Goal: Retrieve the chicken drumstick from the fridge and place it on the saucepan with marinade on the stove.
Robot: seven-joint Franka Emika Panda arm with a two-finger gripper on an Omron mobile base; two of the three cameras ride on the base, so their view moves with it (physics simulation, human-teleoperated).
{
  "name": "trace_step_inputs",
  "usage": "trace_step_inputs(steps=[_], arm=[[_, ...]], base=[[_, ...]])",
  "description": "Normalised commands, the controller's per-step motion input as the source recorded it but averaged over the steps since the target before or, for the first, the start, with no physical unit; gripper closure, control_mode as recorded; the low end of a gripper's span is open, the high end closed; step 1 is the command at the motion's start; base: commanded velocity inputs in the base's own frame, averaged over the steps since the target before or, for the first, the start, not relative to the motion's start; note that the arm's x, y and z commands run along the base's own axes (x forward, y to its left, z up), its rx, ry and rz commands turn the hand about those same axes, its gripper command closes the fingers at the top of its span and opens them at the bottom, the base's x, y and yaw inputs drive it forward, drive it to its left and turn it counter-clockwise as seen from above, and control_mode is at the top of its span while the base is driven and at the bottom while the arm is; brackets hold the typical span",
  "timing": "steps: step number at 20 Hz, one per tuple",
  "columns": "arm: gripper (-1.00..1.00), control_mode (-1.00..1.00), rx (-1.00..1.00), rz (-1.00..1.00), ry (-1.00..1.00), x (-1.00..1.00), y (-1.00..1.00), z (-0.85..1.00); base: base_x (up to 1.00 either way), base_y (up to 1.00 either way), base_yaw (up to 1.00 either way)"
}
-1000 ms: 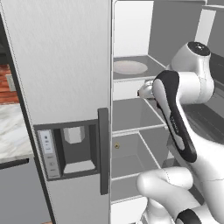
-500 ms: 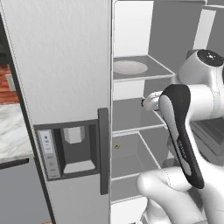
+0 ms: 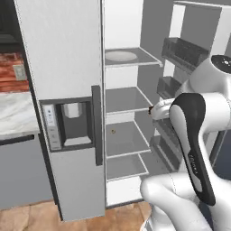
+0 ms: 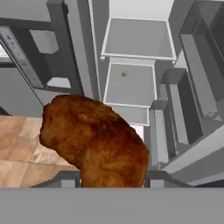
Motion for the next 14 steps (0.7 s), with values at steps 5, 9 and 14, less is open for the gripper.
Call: trace_step_inputs(steps=[5, 9, 14], arm=[[1.00, 1.00, 0.00, 0.00, 0.00, 0.00, 0.00, 0.00], [1.00, 1.00, 0.00, 0.00, 0.00, 0.00, 0.00, 0.00], [1.00, 1.00, 0.00, 0.00, 0.00, 0.00, 0.00, 0.00]], base=[[-1.00, 0.49, 0.19], [-0.89, 0.96, 0.51], [-0.30, 0.85, 0.80]])
